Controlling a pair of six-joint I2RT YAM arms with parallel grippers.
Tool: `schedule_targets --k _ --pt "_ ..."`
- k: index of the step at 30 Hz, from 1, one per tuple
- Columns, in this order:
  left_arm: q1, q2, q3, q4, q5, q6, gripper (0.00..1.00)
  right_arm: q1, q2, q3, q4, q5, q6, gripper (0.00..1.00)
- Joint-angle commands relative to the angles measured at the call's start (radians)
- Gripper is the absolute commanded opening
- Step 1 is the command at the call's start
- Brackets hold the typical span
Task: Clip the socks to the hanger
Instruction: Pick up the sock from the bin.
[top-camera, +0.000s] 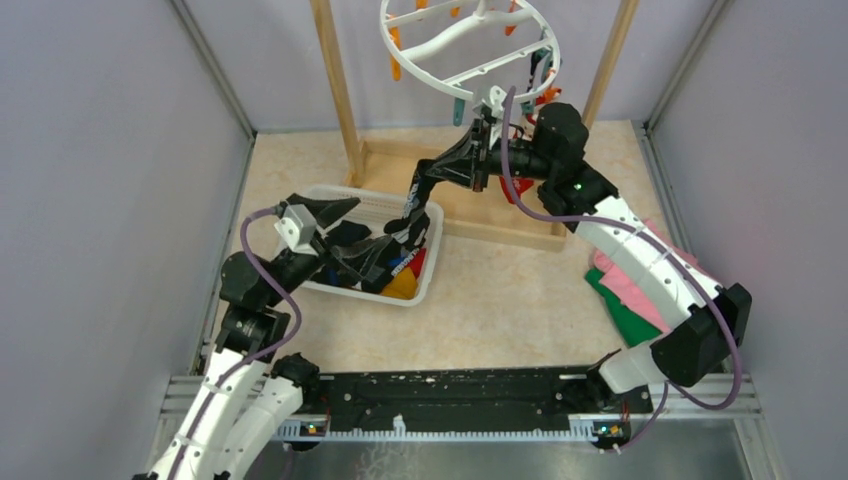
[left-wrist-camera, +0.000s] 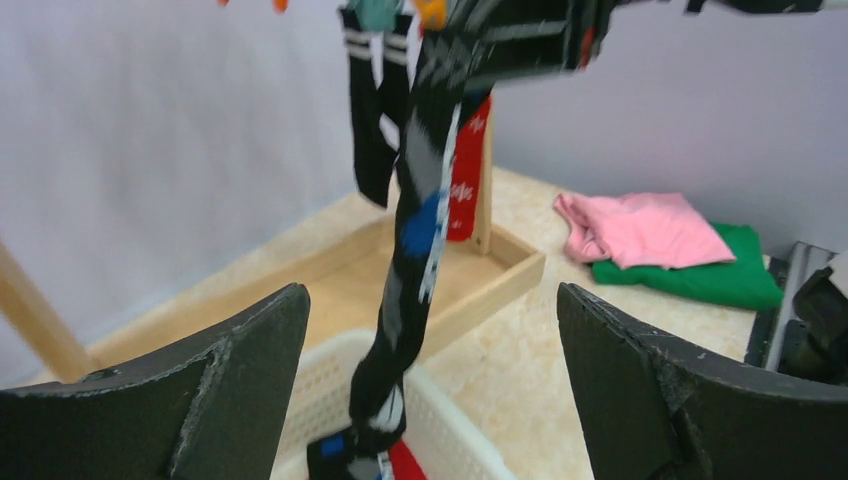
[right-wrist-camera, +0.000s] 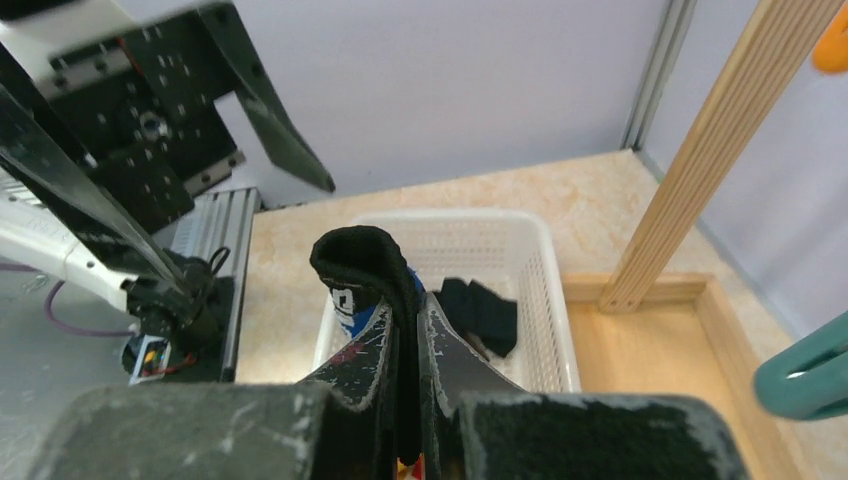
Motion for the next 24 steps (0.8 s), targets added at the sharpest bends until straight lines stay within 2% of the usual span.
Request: schedule_targets --k 1,4,9,14,18,20,22,24 --pt "0.000 0.137 0.103 0.264 0.187 -0.060 0.98 -0.011 -0.073 0.047 -0.135 -0.013 -0.066 0.00" --pt "-0.007 0.247 0.175 0.395 0.257 -0.144 0.99 -0.021 -0.103 0.073 -0.204 -0.035 -0.091 0.00" --pt "-0.069 0.394 0.275 0.507 0.306 -0.165 0.97 -0.025 -0.159 0.082 -0.278 -0.051 -0.123 0.00" --pt "-0.188 0.523 0.348 0.518 0.363 -0.119 0.79 -0.048 -0.190 0.056 -0.264 -0.070 -0.117 0.00" --pt "-0.223 0.559 0.362 0.533 0.349 -0.108 0.76 -0.054 -0.207 0.033 -0.256 -0.080 -0.120 0.00" --pt "-0.226 0.568 0.368 0.532 0.347 -0.108 0.71 -0.056 -0.213 0.020 -0.243 -0.085 -0.116 0.00" --pt "-0.229 0.574 0.372 0.526 0.338 -0.109 0.62 -0.061 -0.218 0.008 -0.222 -0.093 -0.103 0.00" --pt "-0.230 0.580 0.378 0.508 0.324 -0.103 0.46 -0.065 -0.223 -0.006 -0.197 -0.108 -0.087 0.00"
